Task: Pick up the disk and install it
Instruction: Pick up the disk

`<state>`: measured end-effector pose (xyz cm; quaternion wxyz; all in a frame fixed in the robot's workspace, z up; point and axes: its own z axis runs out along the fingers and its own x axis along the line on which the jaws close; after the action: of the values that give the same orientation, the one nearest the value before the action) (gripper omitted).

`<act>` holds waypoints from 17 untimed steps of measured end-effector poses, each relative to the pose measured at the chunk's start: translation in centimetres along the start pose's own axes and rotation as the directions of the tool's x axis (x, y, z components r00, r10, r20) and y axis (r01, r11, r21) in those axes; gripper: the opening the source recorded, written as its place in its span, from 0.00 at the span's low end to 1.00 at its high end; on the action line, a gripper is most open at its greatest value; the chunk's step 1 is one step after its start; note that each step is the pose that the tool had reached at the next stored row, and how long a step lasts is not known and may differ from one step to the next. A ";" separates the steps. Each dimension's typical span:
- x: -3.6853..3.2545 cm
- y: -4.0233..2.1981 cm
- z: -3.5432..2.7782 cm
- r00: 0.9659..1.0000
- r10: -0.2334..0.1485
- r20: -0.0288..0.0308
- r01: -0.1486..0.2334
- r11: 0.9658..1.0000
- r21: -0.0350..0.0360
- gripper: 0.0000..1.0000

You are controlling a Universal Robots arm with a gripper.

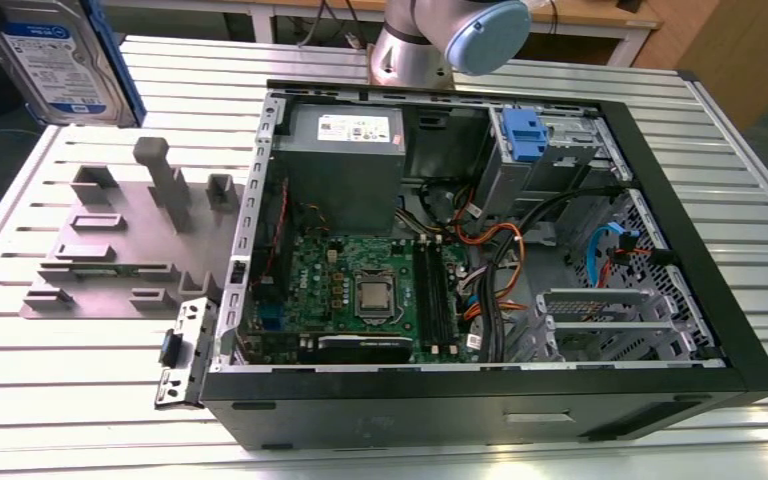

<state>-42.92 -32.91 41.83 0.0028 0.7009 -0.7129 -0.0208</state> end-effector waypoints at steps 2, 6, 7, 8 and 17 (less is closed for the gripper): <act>0.00 0.00 -0.10 1.000 0.000 0.000 0.000 1.000 0.000 0.36; -0.01 0.01 -0.30 1.000 0.000 0.000 0.000 1.000 0.000 0.36; -0.01 0.01 -0.34 1.000 0.000 0.000 0.000 1.000 0.000 0.36; -0.01 0.01 -0.38 1.000 0.000 0.000 0.000 1.000 0.000 0.36; -0.02 0.02 -0.72 1.000 0.000 0.000 0.000 1.000 0.000 0.36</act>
<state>-42.92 -32.91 42.55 0.0027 0.7009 -0.7129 -0.0208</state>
